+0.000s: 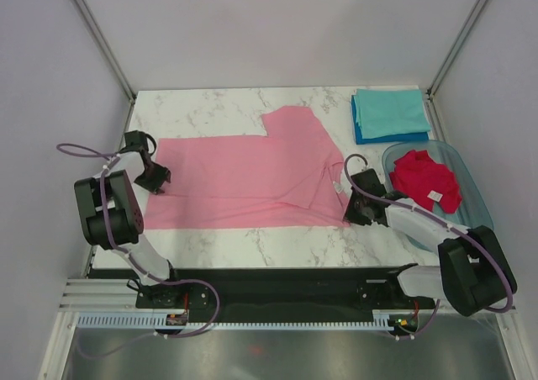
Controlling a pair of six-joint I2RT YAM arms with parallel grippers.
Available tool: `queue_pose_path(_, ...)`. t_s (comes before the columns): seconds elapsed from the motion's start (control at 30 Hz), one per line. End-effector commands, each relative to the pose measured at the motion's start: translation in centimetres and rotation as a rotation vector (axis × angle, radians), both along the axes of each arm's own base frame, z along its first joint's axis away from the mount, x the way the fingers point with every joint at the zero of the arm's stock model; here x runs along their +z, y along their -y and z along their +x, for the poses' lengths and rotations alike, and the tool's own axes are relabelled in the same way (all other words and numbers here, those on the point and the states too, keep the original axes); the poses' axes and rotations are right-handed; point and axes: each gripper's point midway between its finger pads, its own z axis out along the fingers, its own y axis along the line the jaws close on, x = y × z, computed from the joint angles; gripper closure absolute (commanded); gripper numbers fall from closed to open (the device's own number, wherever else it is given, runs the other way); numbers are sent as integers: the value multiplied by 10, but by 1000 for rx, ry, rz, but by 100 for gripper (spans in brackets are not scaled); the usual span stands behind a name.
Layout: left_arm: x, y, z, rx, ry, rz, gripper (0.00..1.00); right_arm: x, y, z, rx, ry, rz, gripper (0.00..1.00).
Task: Fold and stack the t-shirts
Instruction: Fold the tshirt
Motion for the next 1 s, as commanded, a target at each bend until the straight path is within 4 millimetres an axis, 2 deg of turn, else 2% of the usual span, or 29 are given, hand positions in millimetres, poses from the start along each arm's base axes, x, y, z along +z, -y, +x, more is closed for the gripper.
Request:
queue_pose_path(0.0, 19, 2, 27, -101, 52, 64, 52, 2, 14, -5, -43, -1, -64, 79)
queue_pose_path(0.07, 39, 4, 31, -156, 48, 118, 52, 10, 14, -5, -46, 3, -55, 79)
queue_pose_path(0.1, 49, 0, 31, -163, 47, 166, 52, 22, 10, 1, -51, 33, -32, 79)
queue_pose_path(0.17, 62, 7, 28, -204, 49, 210, 52, 32, 5, 2, -47, 43, -8, 79)
queue_pose_path(0.2, 71, 9, 24, -206, 70, 219, 52, 44, 0, 8, -42, 73, 11, 78)
queue_pose_path(0.3, 77, 15, 14, -208, 96, 197, 52, 57, -11, 15, -16, 88, 40, 76)
queue_pose_path(0.43, 54, 24, -9, -190, 42, 148, 53, 60, -28, 23, 27, 93, 76, 74)
queue_pose_path(0.53, 35, 23, -21, -149, -8, 134, 53, 47, -32, 20, 34, 71, 82, 74)
queue_pose_path(0.7, 7, 21, -29, -113, -84, 114, 53, 9, -17, 1, 7, 10, 26, 75)
queue_pose_path(0.77, -5, 17, -33, -98, -124, 121, 53, -3, -3, -9, -26, -2, -23, 77)
queue_pose_path(0.87, -17, 7, -41, -65, -175, 141, 53, -10, 15, -18, -66, 4, -86, 78)
queue_pose_path(0.97, -18, 4, -37, -58, -180, 143, 53, -9, 14, -21, -67, 9, -74, 78)
